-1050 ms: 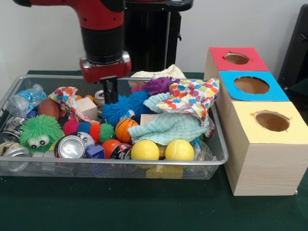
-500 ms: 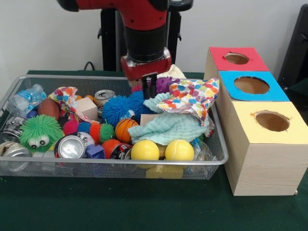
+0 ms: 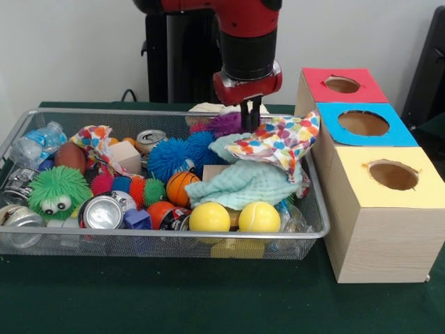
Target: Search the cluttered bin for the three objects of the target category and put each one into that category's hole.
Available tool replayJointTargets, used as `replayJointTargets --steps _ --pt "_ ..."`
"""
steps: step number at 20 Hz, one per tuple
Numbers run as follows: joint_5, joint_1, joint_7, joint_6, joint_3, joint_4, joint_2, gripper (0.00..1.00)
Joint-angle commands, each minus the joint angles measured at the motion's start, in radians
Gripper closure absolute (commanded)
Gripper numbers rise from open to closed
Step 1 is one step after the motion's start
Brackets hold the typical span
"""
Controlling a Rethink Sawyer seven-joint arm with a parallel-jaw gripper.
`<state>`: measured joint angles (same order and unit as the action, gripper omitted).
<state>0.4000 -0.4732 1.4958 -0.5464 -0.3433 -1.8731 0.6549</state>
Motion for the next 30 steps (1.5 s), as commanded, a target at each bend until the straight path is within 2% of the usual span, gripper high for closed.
replayJointTargets --steps 1,10,14,19,22,26,30 --pt "-0.06 0.045 0.306 0.152 0.069 -0.079 -0.057 1.0" --pt "-0.079 0.15 0.344 0.373 0.173 -0.064 -0.208 1.0" --pt "-0.081 0.172 0.331 0.439 0.214 -0.037 -0.266 1.0" --pt "-0.071 0.151 0.283 0.559 0.246 0.05 -0.413 1.0" --pt "-0.055 0.117 0.227 0.541 0.249 0.067 -0.411 1.0" --pt "-0.015 0.044 0.13 0.455 0.239 0.079 -0.35 1.0" --pt "0.022 -0.024 0.038 0.366 0.212 0.133 -0.326 1.0"
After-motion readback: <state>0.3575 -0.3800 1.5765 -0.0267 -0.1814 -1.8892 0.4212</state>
